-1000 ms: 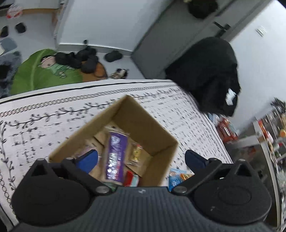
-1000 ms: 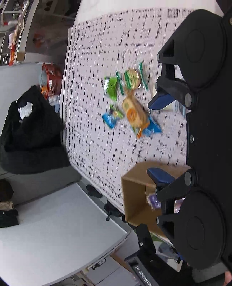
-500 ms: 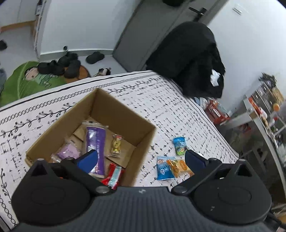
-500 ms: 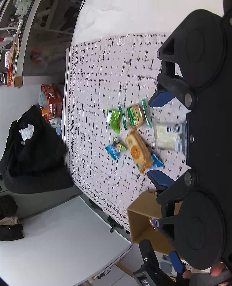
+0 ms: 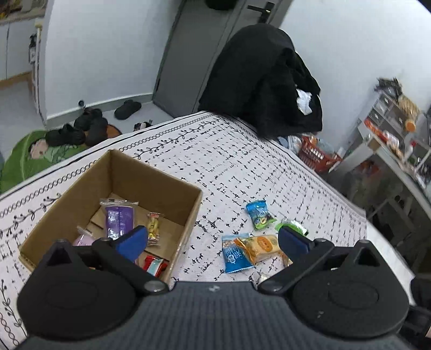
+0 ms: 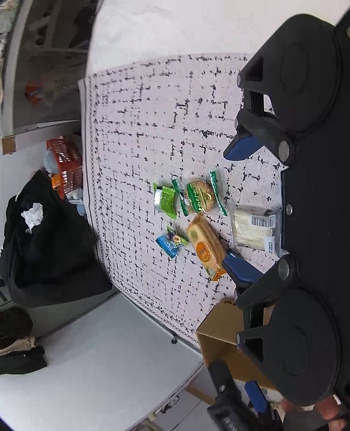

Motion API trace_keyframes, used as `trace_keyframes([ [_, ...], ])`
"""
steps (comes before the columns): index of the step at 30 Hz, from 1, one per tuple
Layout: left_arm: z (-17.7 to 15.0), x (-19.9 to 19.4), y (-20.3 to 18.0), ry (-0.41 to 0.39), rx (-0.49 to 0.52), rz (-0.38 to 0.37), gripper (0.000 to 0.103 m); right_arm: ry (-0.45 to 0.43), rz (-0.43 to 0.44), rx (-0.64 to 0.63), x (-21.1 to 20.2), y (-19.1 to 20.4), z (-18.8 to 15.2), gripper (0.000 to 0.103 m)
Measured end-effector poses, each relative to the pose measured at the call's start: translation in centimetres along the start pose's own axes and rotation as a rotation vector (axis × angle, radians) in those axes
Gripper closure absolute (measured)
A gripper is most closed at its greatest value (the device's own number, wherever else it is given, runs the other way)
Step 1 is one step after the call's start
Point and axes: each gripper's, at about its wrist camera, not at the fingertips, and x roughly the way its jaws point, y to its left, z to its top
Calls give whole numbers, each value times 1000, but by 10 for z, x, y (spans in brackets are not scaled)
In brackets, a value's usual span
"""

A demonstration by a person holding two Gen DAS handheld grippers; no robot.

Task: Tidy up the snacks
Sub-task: 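Move both tools back over the remaining snacks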

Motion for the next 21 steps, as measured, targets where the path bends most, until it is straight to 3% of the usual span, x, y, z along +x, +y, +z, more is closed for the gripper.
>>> trace_keyframes([
  [9,-4,4,-30,35,116,31,1,27,71,111,19,-24,0,25],
  [21,-18,29,-67,115,164,57,2,73,149,208,46,-51,7,25],
])
